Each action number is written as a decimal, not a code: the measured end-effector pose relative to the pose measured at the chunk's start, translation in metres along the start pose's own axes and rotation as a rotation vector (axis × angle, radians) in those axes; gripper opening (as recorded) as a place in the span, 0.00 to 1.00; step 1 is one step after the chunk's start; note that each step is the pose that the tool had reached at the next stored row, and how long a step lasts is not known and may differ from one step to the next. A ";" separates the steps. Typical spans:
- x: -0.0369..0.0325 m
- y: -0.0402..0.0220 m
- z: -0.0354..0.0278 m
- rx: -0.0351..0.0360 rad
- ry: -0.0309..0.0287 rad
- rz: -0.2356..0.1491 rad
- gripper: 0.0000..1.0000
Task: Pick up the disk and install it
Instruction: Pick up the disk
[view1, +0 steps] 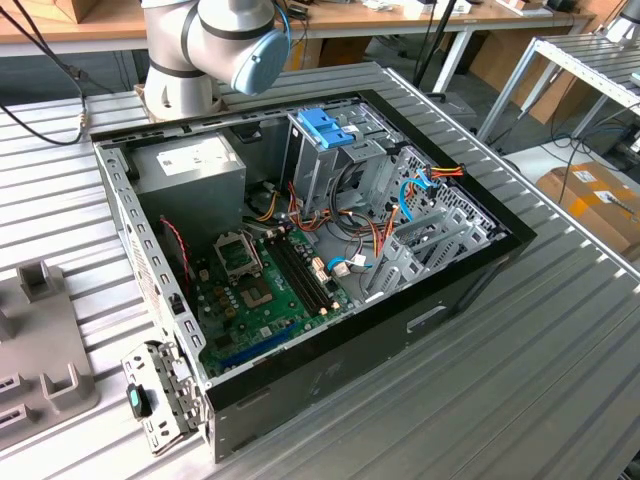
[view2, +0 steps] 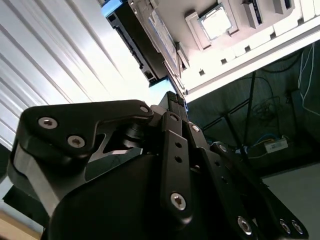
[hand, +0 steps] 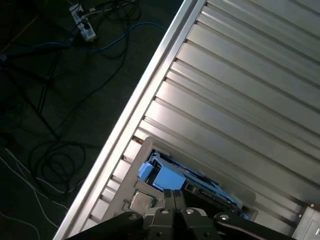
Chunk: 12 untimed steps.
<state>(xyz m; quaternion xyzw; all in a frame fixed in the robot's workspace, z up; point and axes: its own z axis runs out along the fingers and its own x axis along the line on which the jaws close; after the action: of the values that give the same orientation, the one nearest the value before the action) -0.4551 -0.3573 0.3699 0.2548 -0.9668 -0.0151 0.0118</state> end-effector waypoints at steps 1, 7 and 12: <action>-0.0001 0.0002 0.0000 0.0002 0.0006 -0.015 0.11; -0.0010 0.0018 0.0004 0.0021 0.0047 -0.138 0.11; -0.0014 0.0024 0.0010 0.0038 0.0089 -0.249 0.11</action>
<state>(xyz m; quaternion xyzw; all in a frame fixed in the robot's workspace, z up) -0.4551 -0.3544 0.3690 0.3732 -0.9276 -0.0135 0.0136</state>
